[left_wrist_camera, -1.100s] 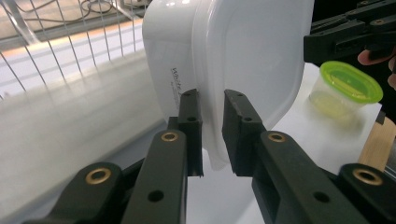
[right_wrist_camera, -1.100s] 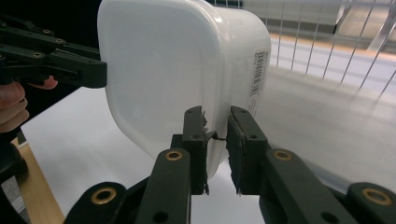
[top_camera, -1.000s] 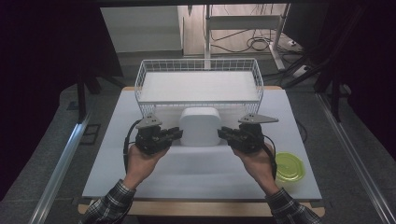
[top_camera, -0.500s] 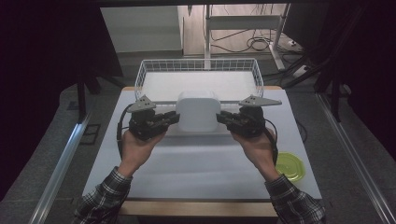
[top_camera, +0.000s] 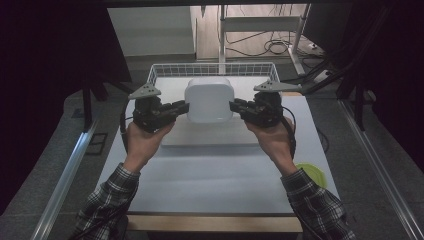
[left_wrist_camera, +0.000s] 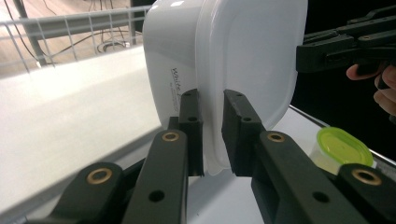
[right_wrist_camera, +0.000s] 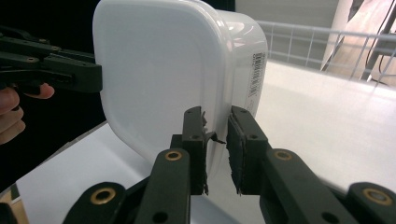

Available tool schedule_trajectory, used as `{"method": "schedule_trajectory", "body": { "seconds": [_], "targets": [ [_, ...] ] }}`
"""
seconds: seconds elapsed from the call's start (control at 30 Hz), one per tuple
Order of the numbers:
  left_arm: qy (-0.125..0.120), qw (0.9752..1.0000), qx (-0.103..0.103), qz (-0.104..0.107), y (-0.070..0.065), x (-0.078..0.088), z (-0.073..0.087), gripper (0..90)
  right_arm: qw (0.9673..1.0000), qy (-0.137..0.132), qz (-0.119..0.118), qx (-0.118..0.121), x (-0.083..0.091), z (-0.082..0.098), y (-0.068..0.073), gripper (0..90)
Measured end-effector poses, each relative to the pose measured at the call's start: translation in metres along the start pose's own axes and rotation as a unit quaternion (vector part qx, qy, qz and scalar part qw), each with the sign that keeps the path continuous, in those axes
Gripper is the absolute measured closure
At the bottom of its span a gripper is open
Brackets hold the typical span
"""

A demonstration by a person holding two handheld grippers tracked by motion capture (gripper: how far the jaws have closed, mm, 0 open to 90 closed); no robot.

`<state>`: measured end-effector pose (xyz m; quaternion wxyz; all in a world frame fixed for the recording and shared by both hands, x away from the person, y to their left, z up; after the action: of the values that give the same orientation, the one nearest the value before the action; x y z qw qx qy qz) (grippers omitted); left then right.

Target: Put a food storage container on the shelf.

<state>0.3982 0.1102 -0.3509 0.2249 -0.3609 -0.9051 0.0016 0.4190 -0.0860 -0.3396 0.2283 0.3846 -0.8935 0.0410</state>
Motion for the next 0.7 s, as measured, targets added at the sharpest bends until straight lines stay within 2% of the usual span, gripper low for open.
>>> {"method": "schedule_trajectory", "body": {
  "seconds": [0.33,0.7],
  "targets": [
    [-0.001,1.0,0.008,0.0,0.012,-0.011,-0.021,79.1,0.9999,-0.009,0.004,-0.01,-0.008,-0.022,-0.015,77.7],
    [0.006,0.9995,0.03,0.008,0.025,-0.027,-0.02,79.0,0.9997,-0.001,0.012,-0.023,-0.021,-0.023,-0.03,77.3]
  ]
}}
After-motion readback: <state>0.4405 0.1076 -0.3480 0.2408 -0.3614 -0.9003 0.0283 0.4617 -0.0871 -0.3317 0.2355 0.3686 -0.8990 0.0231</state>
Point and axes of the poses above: each handheld gripper's, and its own axes: x roughly backward along the jaws, z roughly out of its underside, y roughly to its left, the point moved 8 cm from there along -x, roughly forward along the jaws, and after that the axes turned 3 degrees about y, right-handed, at the moved point
